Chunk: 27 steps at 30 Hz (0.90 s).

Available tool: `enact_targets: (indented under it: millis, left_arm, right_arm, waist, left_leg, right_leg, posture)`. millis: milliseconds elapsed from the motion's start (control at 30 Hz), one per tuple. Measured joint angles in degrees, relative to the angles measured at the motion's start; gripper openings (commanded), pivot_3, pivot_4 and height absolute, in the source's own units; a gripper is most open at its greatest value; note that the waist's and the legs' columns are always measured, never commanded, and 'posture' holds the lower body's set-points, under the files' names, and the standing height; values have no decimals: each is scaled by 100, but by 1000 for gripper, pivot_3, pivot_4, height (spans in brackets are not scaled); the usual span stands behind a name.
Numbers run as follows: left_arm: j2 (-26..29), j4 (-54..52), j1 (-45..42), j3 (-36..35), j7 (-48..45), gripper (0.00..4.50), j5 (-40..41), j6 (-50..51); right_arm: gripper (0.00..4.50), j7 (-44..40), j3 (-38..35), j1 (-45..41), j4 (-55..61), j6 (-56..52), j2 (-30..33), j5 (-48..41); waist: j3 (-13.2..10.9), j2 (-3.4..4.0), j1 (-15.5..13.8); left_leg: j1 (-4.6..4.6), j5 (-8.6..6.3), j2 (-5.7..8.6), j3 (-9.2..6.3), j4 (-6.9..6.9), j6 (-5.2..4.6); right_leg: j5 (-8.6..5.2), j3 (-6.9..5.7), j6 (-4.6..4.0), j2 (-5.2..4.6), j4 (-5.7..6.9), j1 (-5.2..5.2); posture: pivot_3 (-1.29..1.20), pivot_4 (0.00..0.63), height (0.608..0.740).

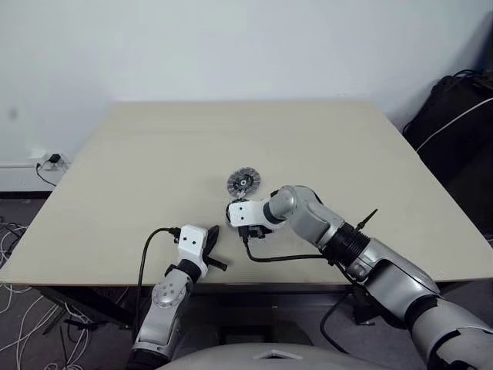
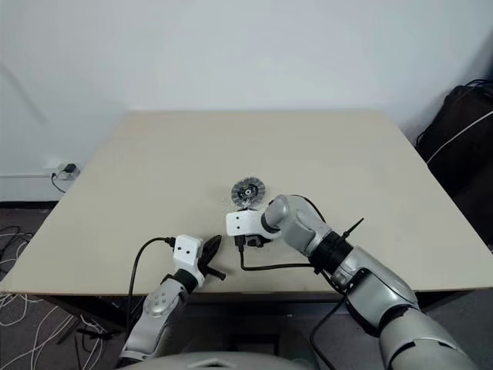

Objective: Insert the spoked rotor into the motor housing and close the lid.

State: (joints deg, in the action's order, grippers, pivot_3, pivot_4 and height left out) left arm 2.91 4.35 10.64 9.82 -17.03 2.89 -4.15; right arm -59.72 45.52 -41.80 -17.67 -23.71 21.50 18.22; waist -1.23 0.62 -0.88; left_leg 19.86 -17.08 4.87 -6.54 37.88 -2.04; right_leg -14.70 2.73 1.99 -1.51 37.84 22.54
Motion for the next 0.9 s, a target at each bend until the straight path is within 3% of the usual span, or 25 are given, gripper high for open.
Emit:
enact_targets:
  millis: [133,367,767,900]
  left_arm:
    - [-2,0,12,-14,35,0,1,-2]
    - [-7,0,21,-14,66,0,1,-2]
    - [-8,-1,21,-12,70,0,2,-1]
    - [-49,-7,41,3,73,0,1,0]
  right_arm:
    - [2042,-34,-36,-16,-138,90,-60,68]
    - [98,-80,-109,-31,-286,177,-149,164]
    - [46,-11,-304,81,-351,119,-208,134]
    - [46,23,-570,512,253,-115,51,66]
  waist:
    - [0,0,-5]
    - [2,-1,-2]
    - [2,0,-1]
    - [2,-1,-55]
  left_leg:
    - [0,0,1,0,0,0]
    - [-2,1,0,-2,0,2]
    - [-2,6,0,-4,1,9]
    - [8,4,4,-11,2,6]
  right_leg:
    - [0,0,0,0,1,0]
    - [1,-2,-1,1,3,0]
    - [4,-4,-6,1,7,0]
    - [3,-9,-6,-4,1,2]
  posture:
    - [0,0,740]
    - [0,0,740]
    - [0,0,740]
    - [0,0,740]
